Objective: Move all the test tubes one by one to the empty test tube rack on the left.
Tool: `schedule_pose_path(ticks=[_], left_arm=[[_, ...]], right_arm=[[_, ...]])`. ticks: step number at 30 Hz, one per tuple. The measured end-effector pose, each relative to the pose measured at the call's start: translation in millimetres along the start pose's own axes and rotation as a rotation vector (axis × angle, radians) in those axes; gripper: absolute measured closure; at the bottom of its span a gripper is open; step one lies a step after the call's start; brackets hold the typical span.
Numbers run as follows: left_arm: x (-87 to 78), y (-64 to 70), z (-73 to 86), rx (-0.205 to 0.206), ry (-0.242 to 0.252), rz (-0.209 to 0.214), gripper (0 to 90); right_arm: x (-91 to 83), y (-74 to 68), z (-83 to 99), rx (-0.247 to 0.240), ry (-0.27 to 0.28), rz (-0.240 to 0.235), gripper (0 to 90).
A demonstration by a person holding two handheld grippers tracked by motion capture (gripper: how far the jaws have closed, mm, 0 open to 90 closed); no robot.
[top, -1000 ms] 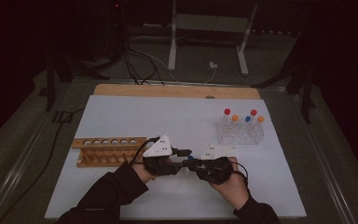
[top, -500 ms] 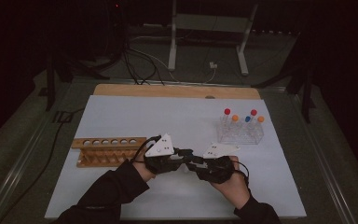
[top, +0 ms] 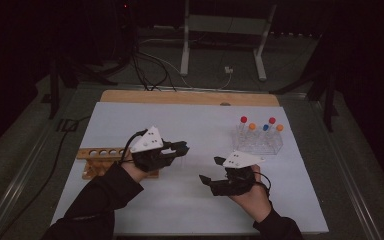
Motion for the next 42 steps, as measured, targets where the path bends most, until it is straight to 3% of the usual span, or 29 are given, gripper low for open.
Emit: schedule_pose_path(ticks=[9,19,23,31,42], left_arm=[[-37.1,-19.4,-3.5,-0.009,0.018,-0.103,77.9],[-75.5,-39.2,0.2,-0.023,0.019,-0.220,77.9],[-85.8,-47.5,6.0,-0.052,0.040,-0.255,77.8],[-85.1,-51.5,24.8,-0.086,0.032,-0.274,77.9],[-73.3,-51.3,61.5,-0.133,-0.006,-0.270,77.9]], right_arm=[[-2.1,1.9,-2.6,0.021,0.032,0.000,0.0],[-4.7,5.1,-3.6,0.032,0.042,0.015,0.0],[-3.6,3.9,-2.9,0.017,0.038,0.011,0.0],[-4.8,4.3,-2.7,0.020,0.040,0.006,0.0],[-6.0,5.9,-2.1,0.023,0.047,0.015,0.0]])
Point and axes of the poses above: each handheld gripper's, and its own axes: x roughly forward along the jaws, z roughly out of its underside, y roughly to its right, the point moved 5 cm from there along x, roughly forward along the jaws, and after that the axes turned 10 degrees about z, right-handed, at the moved point
